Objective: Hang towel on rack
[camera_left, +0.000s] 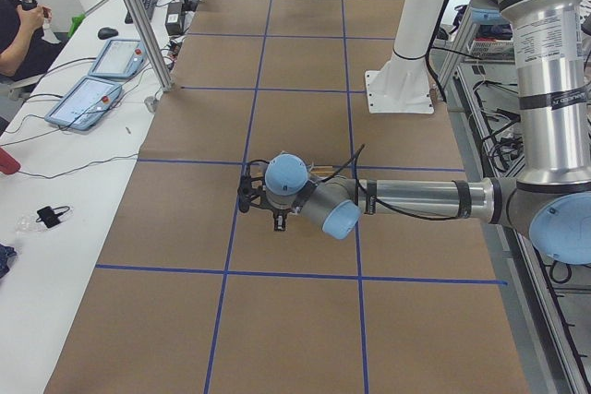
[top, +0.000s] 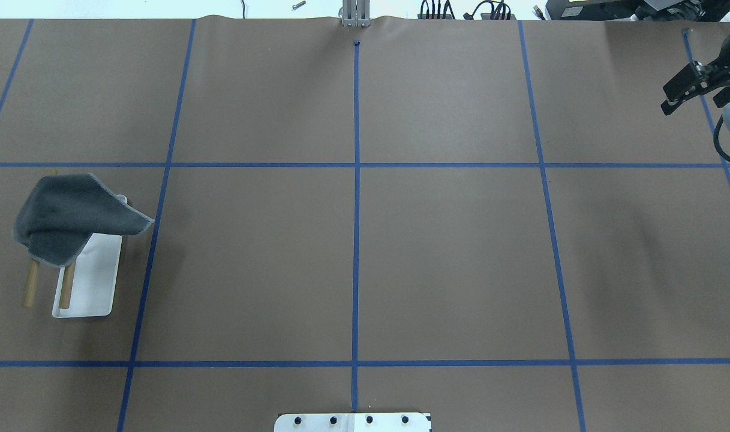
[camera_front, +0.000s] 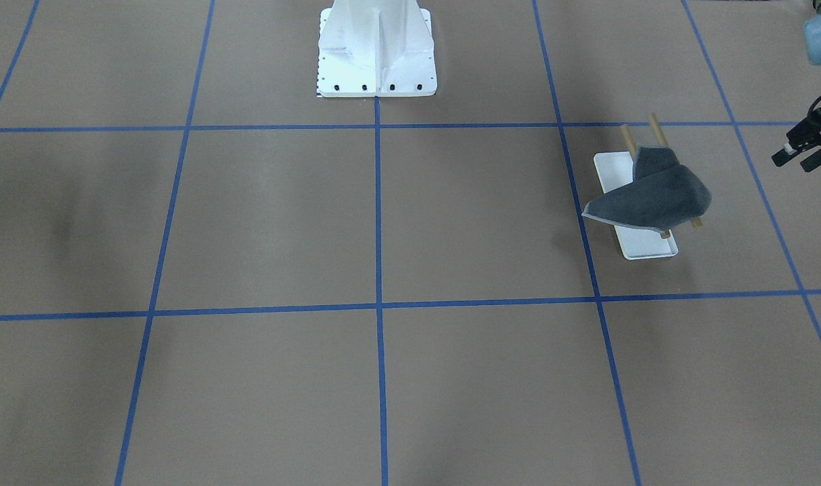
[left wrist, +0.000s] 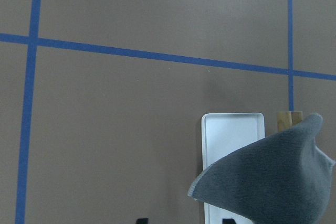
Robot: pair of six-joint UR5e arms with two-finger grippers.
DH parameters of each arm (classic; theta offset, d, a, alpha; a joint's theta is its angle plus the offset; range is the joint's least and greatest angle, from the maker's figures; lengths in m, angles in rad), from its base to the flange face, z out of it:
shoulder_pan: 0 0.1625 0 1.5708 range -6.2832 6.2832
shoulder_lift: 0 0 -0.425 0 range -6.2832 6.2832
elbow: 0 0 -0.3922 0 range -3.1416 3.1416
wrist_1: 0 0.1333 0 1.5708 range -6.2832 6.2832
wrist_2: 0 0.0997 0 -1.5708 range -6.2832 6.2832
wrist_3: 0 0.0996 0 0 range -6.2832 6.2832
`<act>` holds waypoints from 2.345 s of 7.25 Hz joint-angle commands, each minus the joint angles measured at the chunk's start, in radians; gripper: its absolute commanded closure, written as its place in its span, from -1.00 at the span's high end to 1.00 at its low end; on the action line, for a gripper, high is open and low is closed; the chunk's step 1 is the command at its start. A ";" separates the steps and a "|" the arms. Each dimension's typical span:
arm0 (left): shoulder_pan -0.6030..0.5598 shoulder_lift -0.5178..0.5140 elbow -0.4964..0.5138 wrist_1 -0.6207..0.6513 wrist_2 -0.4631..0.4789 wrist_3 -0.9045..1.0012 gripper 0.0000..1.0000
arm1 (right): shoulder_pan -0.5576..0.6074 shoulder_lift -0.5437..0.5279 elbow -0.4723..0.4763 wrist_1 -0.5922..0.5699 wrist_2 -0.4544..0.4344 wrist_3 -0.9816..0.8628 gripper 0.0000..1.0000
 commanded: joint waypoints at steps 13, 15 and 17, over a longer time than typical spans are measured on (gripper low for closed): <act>-0.130 -0.135 0.119 0.399 0.299 0.503 0.97 | 0.388 -0.333 -0.084 0.079 0.015 -0.273 1.00; -0.151 -0.134 0.104 0.411 0.295 0.504 0.97 | 0.388 -0.331 -0.087 0.079 0.015 -0.273 1.00; -0.174 -0.162 0.079 0.491 0.292 0.506 0.97 | 0.388 -0.331 -0.085 0.079 0.015 -0.271 1.00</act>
